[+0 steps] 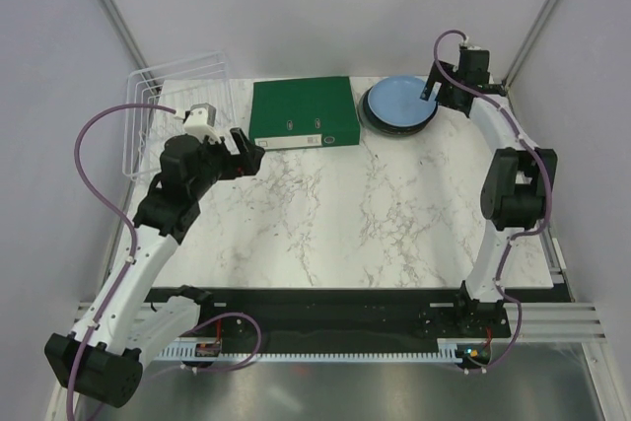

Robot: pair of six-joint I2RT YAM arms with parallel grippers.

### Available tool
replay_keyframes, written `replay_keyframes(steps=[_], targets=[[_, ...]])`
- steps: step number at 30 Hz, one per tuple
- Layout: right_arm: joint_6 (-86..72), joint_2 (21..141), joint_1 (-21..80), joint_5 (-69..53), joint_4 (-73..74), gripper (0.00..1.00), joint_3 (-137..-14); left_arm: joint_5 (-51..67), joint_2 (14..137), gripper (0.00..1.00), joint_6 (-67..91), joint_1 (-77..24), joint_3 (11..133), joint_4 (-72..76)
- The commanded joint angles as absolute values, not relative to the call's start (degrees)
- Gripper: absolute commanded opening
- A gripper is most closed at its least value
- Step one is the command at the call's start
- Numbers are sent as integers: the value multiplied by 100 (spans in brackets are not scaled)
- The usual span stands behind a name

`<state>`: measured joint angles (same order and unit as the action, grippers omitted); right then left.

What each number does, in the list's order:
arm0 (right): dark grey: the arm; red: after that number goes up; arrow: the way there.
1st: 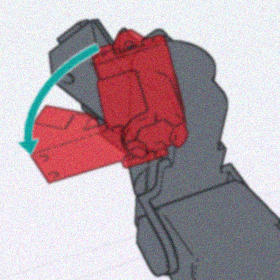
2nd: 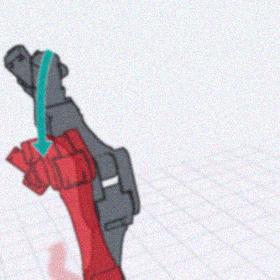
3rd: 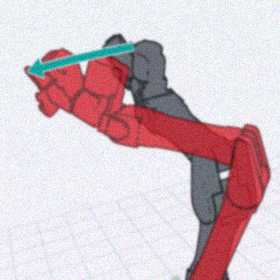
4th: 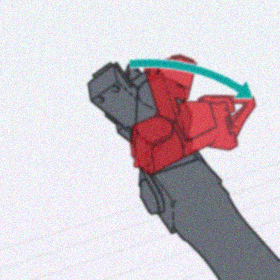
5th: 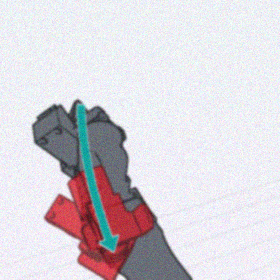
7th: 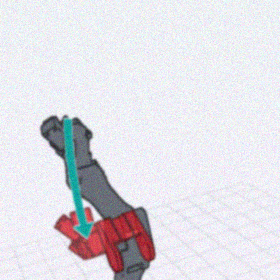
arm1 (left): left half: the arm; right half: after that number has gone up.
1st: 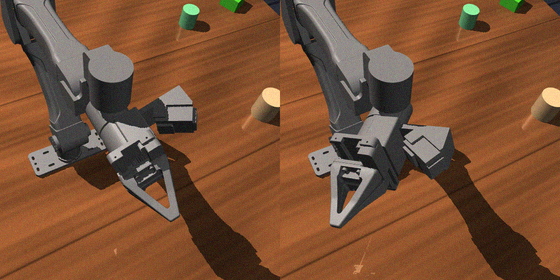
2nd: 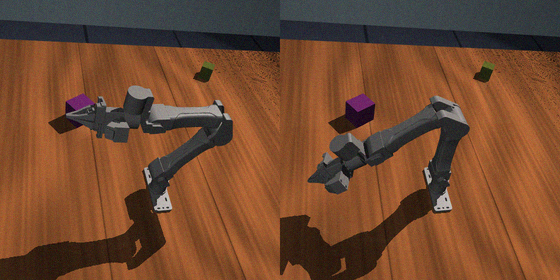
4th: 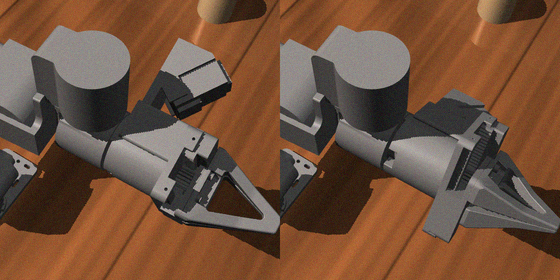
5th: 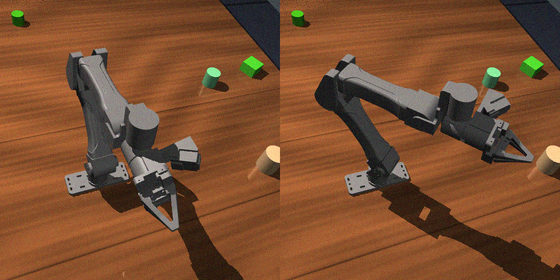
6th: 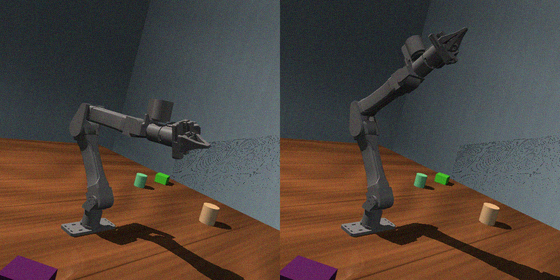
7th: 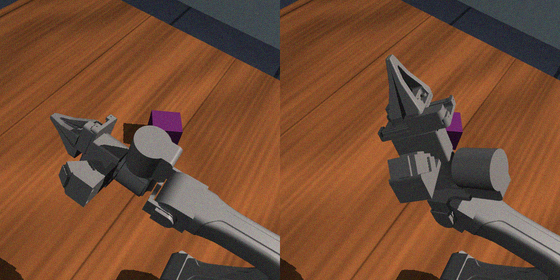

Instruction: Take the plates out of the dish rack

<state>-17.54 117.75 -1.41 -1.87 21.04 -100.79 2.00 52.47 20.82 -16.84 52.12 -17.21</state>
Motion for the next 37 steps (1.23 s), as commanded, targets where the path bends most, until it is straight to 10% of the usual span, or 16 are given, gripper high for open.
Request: replay_keyframes(steps=[1, 21, 37], targets=[[-1441, 10584, -141, 132, 2127, 98, -9372, 228, 5072, 100, 1670, -1696, 5265, -1714], [-958, 6822, 1010, 597, 1371, 98, -5583, -861, 4193, 100, 1064, -1696, 4834, -1705], [-949, 6091, 1072, 1019, 1011, 98, -4869, -1599, 3832, 100, 615, -1696, 4412, -1451]])
